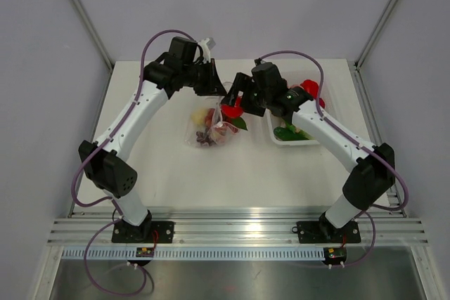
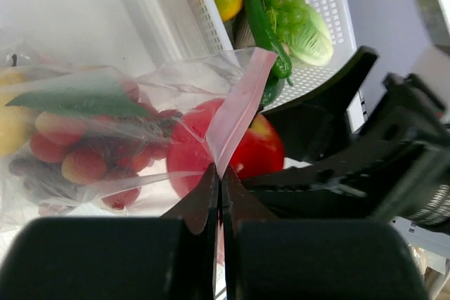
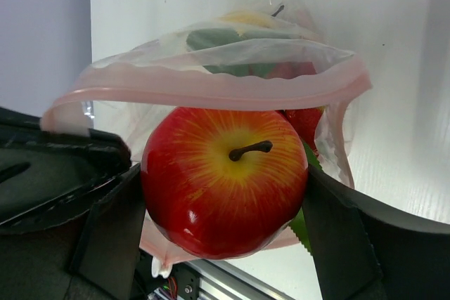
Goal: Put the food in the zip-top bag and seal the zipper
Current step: Place the fake fruit in the zipper food storage bag.
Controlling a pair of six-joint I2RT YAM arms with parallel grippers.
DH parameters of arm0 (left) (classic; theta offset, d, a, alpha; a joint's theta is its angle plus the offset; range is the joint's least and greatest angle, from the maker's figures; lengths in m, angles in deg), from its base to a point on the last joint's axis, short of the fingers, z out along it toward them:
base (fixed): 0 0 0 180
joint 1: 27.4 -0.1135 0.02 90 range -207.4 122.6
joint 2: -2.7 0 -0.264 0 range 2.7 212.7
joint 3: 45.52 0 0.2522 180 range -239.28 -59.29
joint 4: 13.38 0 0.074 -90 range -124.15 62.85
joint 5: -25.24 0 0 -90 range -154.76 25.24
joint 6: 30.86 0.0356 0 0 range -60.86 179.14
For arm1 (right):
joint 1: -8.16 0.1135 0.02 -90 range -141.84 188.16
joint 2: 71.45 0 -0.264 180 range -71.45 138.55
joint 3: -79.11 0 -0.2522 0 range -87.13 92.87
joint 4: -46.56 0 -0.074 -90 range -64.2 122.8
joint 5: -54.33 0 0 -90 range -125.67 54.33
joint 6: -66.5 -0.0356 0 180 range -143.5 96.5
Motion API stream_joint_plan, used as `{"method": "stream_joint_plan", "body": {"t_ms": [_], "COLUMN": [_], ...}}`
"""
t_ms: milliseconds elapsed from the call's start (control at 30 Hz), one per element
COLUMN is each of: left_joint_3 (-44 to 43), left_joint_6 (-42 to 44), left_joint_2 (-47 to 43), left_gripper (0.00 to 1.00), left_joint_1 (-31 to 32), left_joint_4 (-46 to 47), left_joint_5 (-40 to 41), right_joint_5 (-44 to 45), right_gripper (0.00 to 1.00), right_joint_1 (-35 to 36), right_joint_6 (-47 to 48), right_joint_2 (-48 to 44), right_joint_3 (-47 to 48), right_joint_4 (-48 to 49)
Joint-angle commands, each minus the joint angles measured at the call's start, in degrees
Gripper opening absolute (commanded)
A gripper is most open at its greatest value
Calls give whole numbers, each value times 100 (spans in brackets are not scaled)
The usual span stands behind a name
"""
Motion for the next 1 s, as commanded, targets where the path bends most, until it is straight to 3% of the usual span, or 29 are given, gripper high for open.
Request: {"method": "stream_joint_plan", "body": {"t_ms": [0,100,267,367,800,900,933,967], "left_joint_3": [72,108,152,213,662,670,679,679], "left_joint_6": [-132,-185,-299,-334,-404,-413,-413,-413], "left_joint_2": [-279,-331,-332,-358,-481,-490,-490,-490], "left_gripper": [0,0,0,0,0,0,0,0], "left_joint_1": [15,15,-2,-46,-327,-336,-336,-336], "left_joint_4": [494,617,732,740,934,943,943,943], "left_joint_5": [-492,-589,-703,-668,-624,-633,-659,-651], "right_joint_5": [-15,-86,-261,-236,213,537,590,634], "right_gripper": [66,67,92,99,99,90,80,55], "right_joint_1": [77,148,209,227,209,209,209,209], "right_joint_6": [-265,-362,-336,-212,95,69,34,16], "right_joint_2": [159,300,572,547,-358,-517,-569,-587], "right_joint_3": [129,40,136,181,5,-196,-249,-354], "right_joint_4": [481,605,527,324,-81,-10,59,86]}}
